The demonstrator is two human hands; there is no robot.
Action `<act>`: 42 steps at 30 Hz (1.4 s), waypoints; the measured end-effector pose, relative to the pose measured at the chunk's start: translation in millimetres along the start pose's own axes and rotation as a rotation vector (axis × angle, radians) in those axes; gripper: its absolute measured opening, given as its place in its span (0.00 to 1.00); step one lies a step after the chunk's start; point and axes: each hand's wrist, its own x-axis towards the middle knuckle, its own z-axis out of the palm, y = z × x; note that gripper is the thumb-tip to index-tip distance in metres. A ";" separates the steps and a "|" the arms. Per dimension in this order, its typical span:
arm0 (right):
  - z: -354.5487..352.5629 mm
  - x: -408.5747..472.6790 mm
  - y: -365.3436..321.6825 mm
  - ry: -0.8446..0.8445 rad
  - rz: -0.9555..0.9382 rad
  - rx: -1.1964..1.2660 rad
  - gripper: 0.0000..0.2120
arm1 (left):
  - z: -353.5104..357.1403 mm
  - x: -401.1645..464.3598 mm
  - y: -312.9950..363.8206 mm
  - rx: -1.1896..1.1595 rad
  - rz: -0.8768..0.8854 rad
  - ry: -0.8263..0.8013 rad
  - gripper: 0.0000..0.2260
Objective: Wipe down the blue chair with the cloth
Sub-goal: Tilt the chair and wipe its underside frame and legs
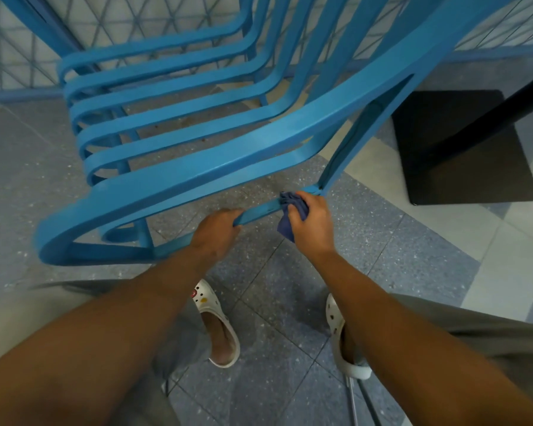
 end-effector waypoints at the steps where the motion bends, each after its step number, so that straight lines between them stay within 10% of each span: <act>1: 6.5 2.4 -1.8 -0.002 0.006 -0.005 0.17 | -0.9 -1.1 -1.8 -0.004 -0.004 0.023 0.15; 12: 55.6 -6.7 -14.1 -0.179 -0.197 -0.216 0.11 | 2.0 0.5 -4.3 -0.050 -0.053 0.102 0.13; 20: 8.8 43.3 10.6 0.128 0.255 0.093 0.08 | 1.6 0.3 -1.0 -0.053 -0.068 0.127 0.11; 29: 33.6 12.8 0.9 -0.222 -0.068 0.000 0.08 | -1.8 -0.6 1.6 -0.033 -0.073 0.092 0.11; 36: 29.3 29.1 6.1 0.055 0.232 0.160 0.08 | -3.5 0.6 4.1 -0.051 -0.094 0.103 0.10; 42: 61.6 -6.5 -3.7 -0.139 0.010 0.020 0.09 | -2.1 1.7 3.2 0.006 -0.074 0.071 0.12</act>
